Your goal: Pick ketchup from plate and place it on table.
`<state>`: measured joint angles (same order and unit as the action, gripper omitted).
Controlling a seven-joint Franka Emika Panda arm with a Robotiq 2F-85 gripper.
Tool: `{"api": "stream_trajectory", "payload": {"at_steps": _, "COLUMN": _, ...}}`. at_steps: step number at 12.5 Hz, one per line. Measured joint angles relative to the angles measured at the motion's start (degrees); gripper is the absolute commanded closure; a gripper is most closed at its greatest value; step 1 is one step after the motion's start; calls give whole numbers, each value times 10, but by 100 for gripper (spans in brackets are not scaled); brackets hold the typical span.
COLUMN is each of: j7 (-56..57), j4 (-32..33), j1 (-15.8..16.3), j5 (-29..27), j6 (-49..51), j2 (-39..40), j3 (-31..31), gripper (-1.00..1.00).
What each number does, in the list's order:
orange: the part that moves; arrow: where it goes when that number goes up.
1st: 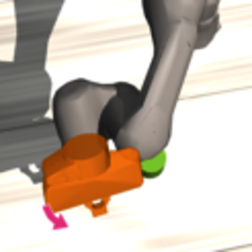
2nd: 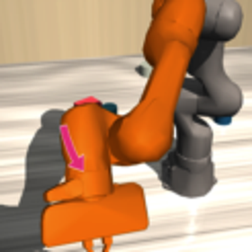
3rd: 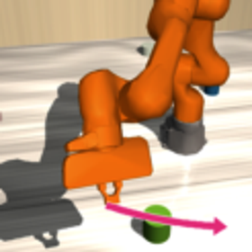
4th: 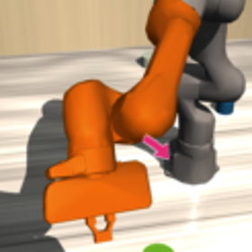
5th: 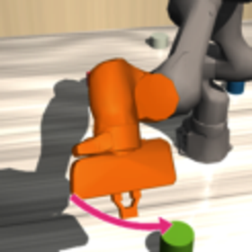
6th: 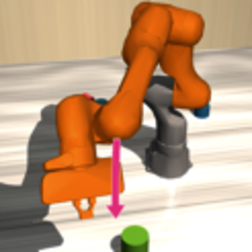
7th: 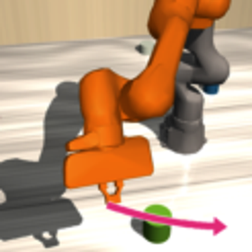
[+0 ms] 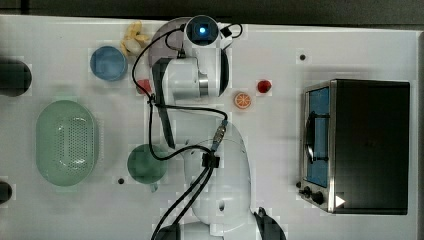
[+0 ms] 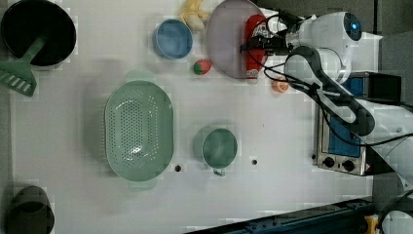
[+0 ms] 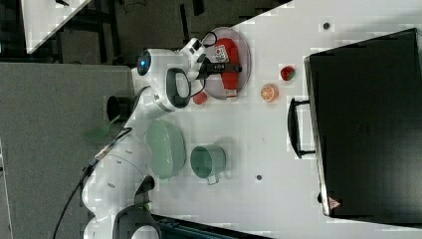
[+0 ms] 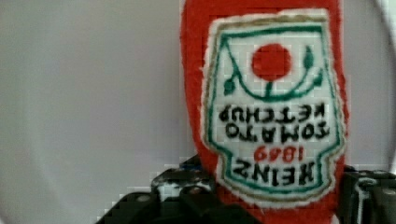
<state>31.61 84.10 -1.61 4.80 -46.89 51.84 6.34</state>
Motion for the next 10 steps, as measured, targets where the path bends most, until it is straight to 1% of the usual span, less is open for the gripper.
{"api": "stream_trajectory", "payload": {"at_steps": 5, "j7": 0, "j4": -5, "j1": -2, "j5": 1, "j6": 0, "j2": -4, "j3": 0, "gripper": -27}}
{"api": "stream_trajectory", "payload": {"at_steps": 8, "j7": 0, "j4": 20, "j1": -3, "j5": 0, "j6": 90, "j2": -49, "j3": -3, "gripper": -27}}
{"api": "stream_trajectory", "payload": {"at_steps": 10, "j7": 0, "j4": 23, "j1": -6, "j5": -9, "j6": 162, "j2": -99, "j3": -3, "gripper": -27}}
